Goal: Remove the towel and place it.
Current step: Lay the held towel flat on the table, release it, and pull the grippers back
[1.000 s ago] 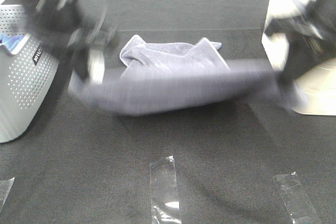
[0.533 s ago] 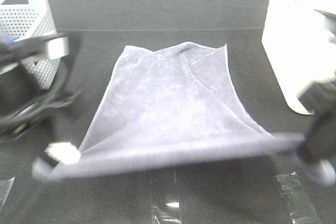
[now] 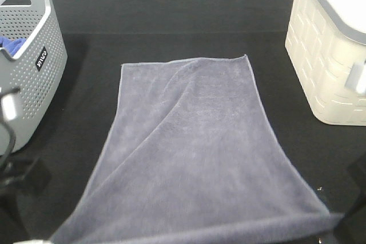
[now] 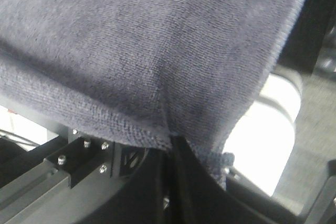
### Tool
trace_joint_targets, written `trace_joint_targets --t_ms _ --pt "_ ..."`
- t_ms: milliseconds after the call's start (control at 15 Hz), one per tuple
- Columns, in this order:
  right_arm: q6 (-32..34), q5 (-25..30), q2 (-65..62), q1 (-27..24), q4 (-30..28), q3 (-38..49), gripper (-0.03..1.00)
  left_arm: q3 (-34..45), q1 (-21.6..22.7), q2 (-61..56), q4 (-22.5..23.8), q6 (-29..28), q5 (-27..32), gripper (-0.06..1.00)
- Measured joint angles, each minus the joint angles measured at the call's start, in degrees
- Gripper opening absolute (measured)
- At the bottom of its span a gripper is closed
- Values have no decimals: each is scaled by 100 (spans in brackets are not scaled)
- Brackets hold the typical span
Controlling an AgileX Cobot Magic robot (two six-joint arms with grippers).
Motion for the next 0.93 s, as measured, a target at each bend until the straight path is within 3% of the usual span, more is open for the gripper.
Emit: trace_joint_targets --t_ms 400,600,733,800,933 --pt "11 0 0 0 126 309 0 395 0 0 -149 -11 -298 1" --pt "11 6 0 -6 -332 309 5 447 6 0 378 -11 -229 15" --pt "34 57 0 -23 -814 309 23 487 34 0 882 -40 -11 29" --pt "34 57 0 -29 -865 309 46 487 34 0 900 -40 23 39" --pt "34 57 0 -34 -865 309 71 487 34 0 900 -40 29 53"
